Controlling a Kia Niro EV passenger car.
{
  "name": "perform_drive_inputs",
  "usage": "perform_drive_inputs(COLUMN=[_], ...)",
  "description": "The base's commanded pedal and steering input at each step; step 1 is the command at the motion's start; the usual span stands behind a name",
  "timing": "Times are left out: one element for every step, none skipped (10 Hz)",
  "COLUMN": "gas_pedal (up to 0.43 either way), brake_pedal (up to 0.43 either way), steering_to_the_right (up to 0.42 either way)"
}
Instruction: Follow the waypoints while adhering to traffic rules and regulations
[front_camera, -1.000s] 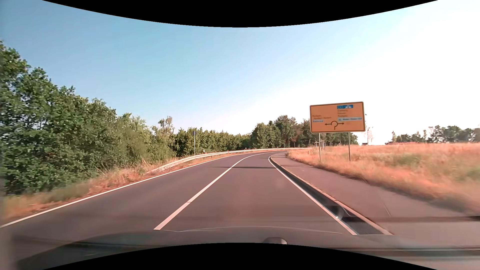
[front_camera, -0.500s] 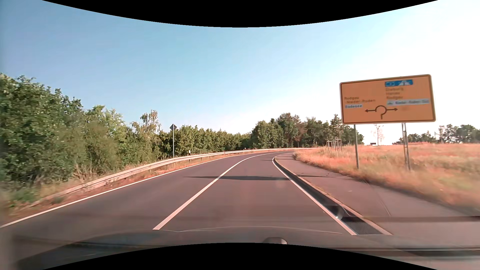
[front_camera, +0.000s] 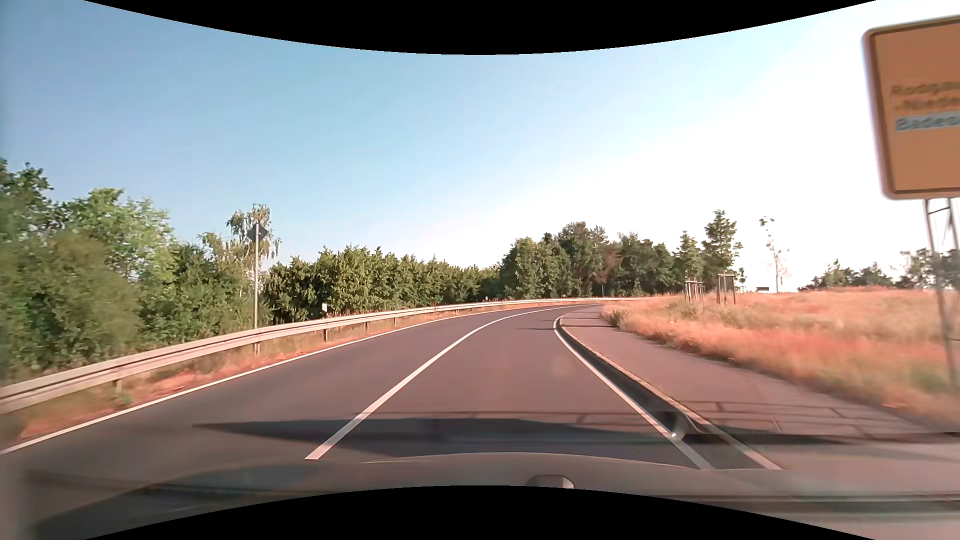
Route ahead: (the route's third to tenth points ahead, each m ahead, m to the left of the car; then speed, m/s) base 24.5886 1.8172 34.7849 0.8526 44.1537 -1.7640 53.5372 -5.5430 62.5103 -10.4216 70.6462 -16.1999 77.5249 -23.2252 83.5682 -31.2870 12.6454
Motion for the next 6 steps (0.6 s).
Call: perform_drive_inputs(gas_pedal=[0.028,0.028,0.028,0.028,0.028,0.028], brake_pedal=[0.0,0.0,0.0,0.0,0.0,0.0], steering_to_the_right=[0.002,0.002,0.003,0.005,0.007,0.01])
